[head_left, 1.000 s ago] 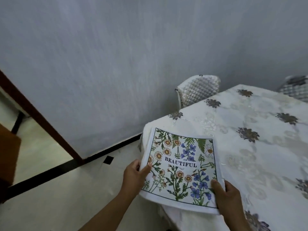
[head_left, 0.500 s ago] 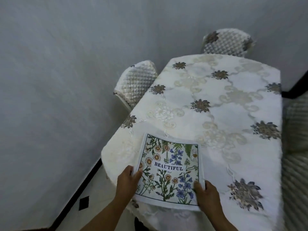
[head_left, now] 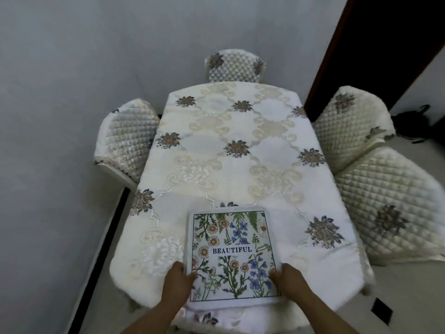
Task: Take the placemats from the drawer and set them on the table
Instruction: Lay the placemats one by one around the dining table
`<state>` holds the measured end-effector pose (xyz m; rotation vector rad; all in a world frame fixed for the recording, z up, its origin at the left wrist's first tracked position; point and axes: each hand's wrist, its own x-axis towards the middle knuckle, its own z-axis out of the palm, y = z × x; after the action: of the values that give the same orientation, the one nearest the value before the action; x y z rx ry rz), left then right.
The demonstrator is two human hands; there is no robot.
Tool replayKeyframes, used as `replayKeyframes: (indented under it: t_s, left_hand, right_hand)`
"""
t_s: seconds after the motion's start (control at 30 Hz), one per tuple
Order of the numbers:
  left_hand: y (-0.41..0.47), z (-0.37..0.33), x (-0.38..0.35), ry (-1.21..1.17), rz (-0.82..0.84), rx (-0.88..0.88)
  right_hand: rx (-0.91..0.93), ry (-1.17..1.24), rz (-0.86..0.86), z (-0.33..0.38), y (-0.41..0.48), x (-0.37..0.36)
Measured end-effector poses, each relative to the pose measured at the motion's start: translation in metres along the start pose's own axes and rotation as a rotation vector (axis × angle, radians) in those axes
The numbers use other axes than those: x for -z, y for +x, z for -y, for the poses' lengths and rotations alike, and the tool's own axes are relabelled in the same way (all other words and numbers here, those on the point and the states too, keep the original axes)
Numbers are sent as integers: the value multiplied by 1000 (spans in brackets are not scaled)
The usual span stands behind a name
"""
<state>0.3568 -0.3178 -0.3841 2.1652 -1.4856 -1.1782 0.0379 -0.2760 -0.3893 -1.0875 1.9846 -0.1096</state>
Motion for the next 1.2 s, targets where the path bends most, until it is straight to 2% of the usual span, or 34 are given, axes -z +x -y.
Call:
replayKeyframes:
  t_s: [0.23, 0.37, 0.47, 0.57, 0.77, 1.03, 1.2]
  left_hand:
    - [-5, -3, 0, 23, 30, -117]
    - [-9, -7, 7, 26, 22, -147]
    - [-13, -11, 14, -71, 33, -101]
    - [-11, -10, 17, -101, 63, -104]
    - [-16, -11, 14, -53, 28, -158]
    - [-36, -19, -2, 99, -162, -119]
    - [-61, -29, -16, 26, -182, -146]
  right_hand:
    - [-44, 10, -260, 14, -31, -30]
    - [-4, -4, -376, 26, -49, -39]
    - [58, 41, -446, 35, -60, -36]
    - [162, 157, -421, 42, -67, -26]
    - [181, 98, -348, 36, -65, -5]
    - [247, 189, -280, 14, -54, 4]
    - [326, 257, -239, -4, -50, 21]
